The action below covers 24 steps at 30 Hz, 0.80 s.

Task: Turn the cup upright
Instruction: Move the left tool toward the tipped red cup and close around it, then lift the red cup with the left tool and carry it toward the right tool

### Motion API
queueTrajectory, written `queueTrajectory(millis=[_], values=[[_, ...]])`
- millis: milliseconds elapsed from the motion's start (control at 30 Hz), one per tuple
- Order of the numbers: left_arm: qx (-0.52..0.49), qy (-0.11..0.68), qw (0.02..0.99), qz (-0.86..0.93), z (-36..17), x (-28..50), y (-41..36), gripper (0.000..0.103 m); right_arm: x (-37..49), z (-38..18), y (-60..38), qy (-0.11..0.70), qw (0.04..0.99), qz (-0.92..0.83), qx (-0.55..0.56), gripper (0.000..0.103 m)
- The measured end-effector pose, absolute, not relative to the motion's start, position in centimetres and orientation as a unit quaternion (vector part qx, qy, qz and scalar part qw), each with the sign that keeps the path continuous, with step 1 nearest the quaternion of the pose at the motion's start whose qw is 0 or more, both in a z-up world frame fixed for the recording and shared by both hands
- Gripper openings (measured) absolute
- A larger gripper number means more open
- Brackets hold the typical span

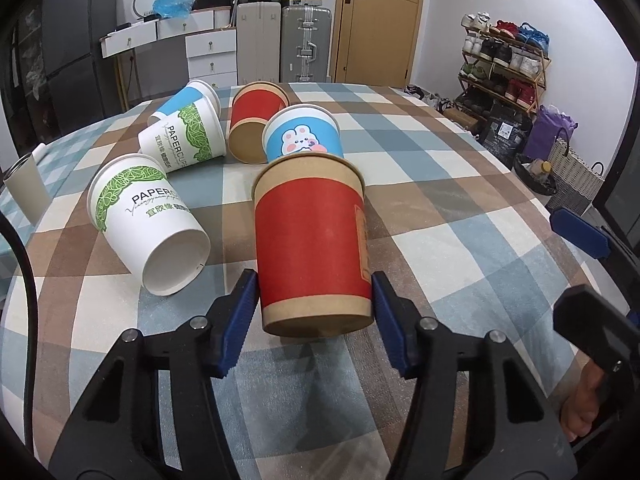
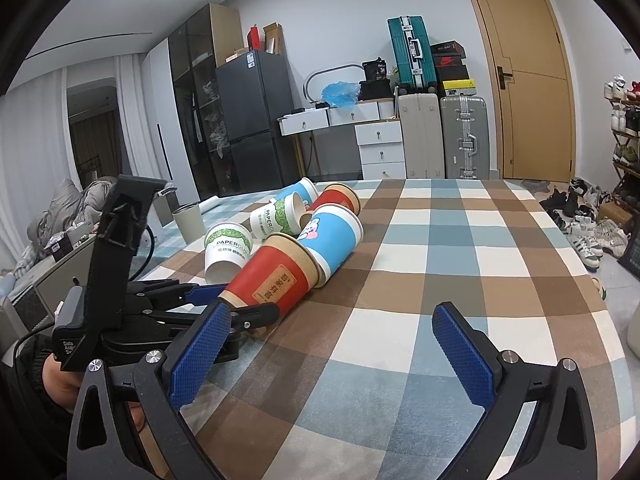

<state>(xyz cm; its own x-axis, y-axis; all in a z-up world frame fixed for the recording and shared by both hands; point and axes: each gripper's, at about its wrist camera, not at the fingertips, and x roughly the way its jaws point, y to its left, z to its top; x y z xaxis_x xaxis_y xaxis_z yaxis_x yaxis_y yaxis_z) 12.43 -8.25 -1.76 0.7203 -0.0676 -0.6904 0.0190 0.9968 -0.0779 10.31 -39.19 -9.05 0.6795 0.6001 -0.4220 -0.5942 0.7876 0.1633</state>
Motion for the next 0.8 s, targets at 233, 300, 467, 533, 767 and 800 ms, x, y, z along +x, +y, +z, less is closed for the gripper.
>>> queueTrajectory(millis=[233,300,467,533,767,800], values=[[-0.043,0.354,0.934,-0.026,-1.2,10.2,-7.5,0.054,10.3,-9.1,-39.1,0.230,0.915,0.330,0.005,0.103],[-0.044,0.348,0.936,-0.026,-1.0,9.3,-7.2,0.054,10.2,-9.0,-39.0,0.228,0.916,0.330,0.003,0.103],[-0.053,0.336,0.940,-0.028,-0.4,7.4,-6.4,0.054,9.7,-9.0,-38.6,0.228,0.913,0.339,0.005,0.103],[-0.059,0.331,0.941,-0.029,-0.2,6.5,-6.2,0.054,9.5,-9.0,-38.3,0.227,0.912,0.341,0.002,0.103],[-0.075,0.318,0.945,-0.032,0.2,3.7,-5.5,0.054,8.4,-9.4,-37.3,0.226,0.909,0.350,-0.012,0.103],[-0.079,0.317,0.945,-0.033,0.2,3.4,-5.3,0.054,8.2,-9.4,-37.2,0.225,0.909,0.351,-0.015,0.103]])
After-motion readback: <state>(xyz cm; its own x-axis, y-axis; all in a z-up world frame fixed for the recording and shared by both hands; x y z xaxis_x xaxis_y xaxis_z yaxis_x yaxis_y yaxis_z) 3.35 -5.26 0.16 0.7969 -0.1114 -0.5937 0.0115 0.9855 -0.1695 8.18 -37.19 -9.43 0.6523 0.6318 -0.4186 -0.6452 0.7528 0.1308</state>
